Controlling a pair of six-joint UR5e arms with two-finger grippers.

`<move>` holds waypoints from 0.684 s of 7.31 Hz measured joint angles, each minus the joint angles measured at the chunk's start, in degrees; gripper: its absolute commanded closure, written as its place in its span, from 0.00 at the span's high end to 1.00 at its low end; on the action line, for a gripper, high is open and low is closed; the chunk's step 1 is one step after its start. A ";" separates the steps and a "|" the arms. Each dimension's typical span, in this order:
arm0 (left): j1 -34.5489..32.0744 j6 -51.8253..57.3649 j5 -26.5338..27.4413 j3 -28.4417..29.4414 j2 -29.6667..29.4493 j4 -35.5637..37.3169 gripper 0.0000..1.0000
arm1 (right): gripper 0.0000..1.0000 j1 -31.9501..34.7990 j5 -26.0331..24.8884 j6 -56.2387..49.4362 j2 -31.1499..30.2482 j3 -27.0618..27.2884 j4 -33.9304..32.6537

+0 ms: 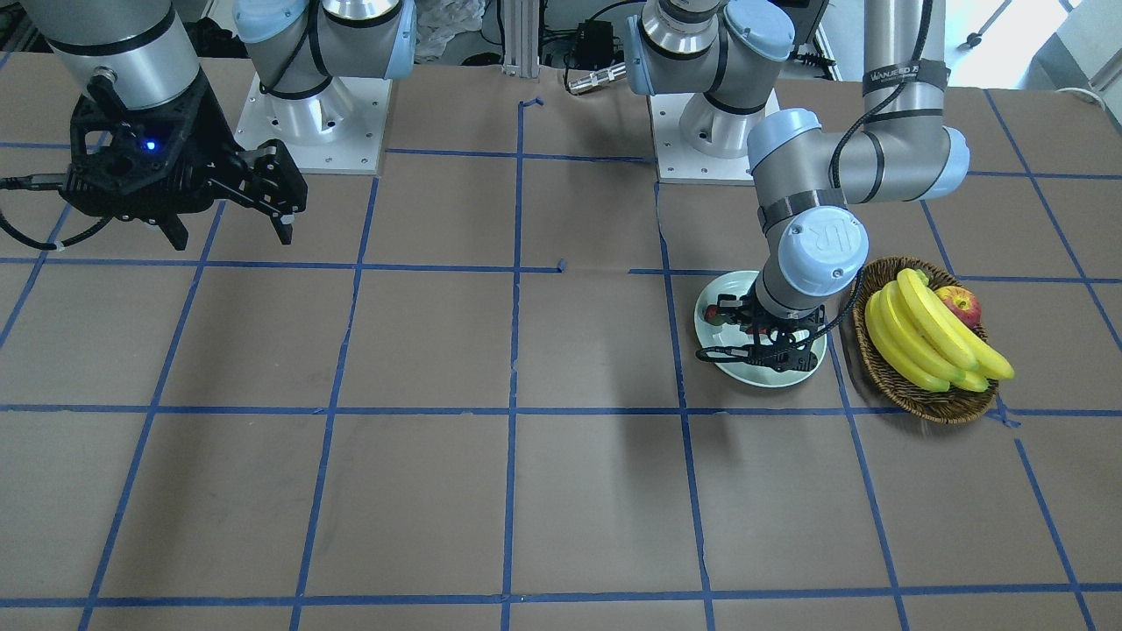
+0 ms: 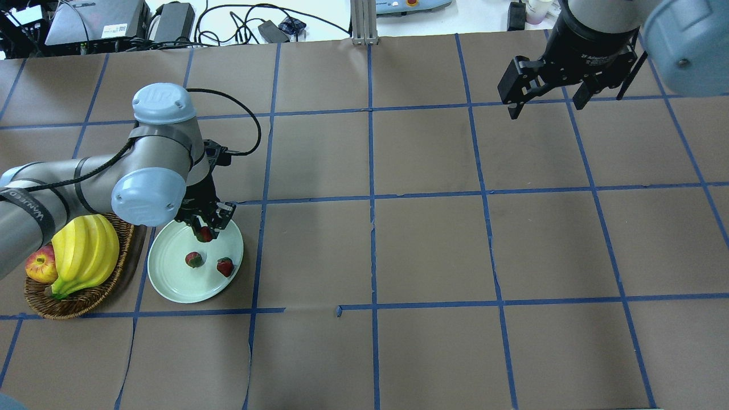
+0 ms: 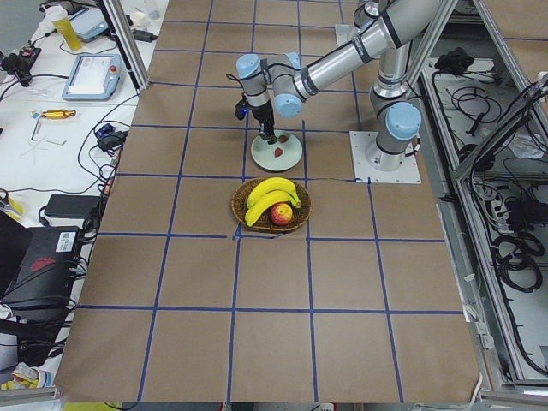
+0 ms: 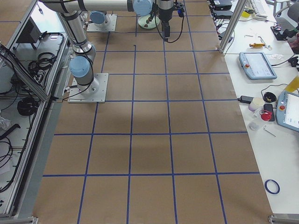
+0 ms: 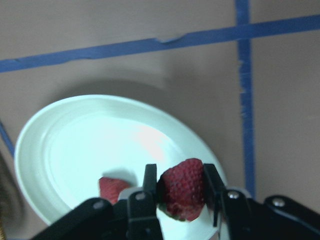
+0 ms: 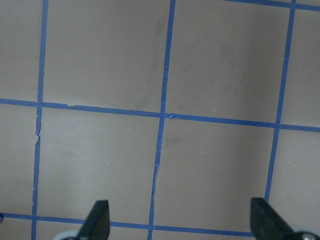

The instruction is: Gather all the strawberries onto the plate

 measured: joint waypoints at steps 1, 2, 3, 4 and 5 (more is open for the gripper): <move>-0.02 0.25 -0.51 -0.79 0.21 0.71 1.00 | 1.00 0.00 -0.04 0.00 0.00 0.01 0.00; -0.52 0.05 -2.89 -0.58 0.74 1.15 1.00 | 1.00 0.00 -0.04 -0.02 0.00 0.03 0.00; -1.68 -0.93 -7.31 0.81 1.86 1.25 1.00 | 1.00 0.00 -0.01 -0.05 0.00 0.03 0.00; -3.73 -3.32 -10.86 3.42 3.28 1.08 1.00 | 1.00 0.00 0.01 -0.06 0.00 0.03 0.00; -6.33 -5.86 -12.28 7.33 4.74 -0.54 1.00 | 1.00 0.00 0.02 -0.03 0.00 0.03 0.00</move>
